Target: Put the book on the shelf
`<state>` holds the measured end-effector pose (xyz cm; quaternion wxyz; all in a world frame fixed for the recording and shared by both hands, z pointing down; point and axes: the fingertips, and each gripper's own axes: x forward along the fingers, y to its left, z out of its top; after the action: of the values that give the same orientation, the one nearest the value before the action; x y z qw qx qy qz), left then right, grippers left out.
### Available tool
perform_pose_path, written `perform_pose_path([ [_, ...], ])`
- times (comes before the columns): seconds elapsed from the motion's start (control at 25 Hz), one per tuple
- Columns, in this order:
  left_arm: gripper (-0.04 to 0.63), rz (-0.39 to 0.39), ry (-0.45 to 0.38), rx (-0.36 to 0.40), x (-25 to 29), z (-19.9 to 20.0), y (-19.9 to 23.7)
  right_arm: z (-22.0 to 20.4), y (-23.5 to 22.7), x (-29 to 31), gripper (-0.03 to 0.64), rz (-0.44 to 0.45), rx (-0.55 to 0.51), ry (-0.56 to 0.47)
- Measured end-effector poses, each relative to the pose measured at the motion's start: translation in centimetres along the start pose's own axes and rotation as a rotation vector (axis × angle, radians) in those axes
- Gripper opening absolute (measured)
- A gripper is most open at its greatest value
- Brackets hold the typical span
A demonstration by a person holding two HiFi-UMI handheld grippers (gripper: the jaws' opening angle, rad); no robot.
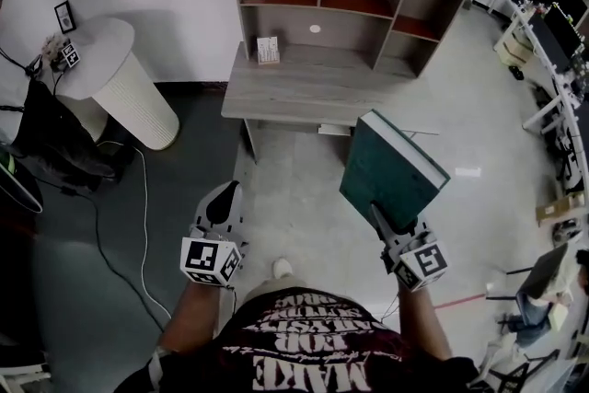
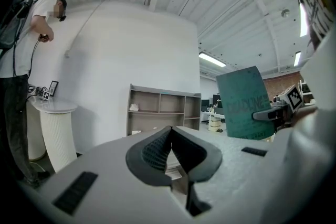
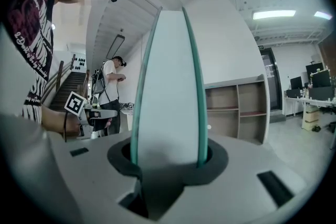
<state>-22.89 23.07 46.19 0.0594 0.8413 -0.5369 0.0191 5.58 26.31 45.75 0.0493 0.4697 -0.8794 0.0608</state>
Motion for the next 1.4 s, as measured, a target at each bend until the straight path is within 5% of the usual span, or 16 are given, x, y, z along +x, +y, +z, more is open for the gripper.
perform_pose_path([
  [0.44, 0.006, -0.054, -0.009, -0.030, 2.4, 0.5, 3.4, 1.9, 1.1, 2.7, 0.167, -0.038, -0.001, -0.016],
  [0.88, 0.006, -0.129, 0.008, -0.025, 4.9, 0.3, 1.3, -0.2, 1.3, 2.6, 0.167, -0.032, 0.033, 0.045],
  [1.4, 0.006, -0.047, 0.043, -0.036, 6.8, -0.8, 2.7, 0.6, -2.1, 5.9, 0.169, 0.037, 0.056, -0.009],
])
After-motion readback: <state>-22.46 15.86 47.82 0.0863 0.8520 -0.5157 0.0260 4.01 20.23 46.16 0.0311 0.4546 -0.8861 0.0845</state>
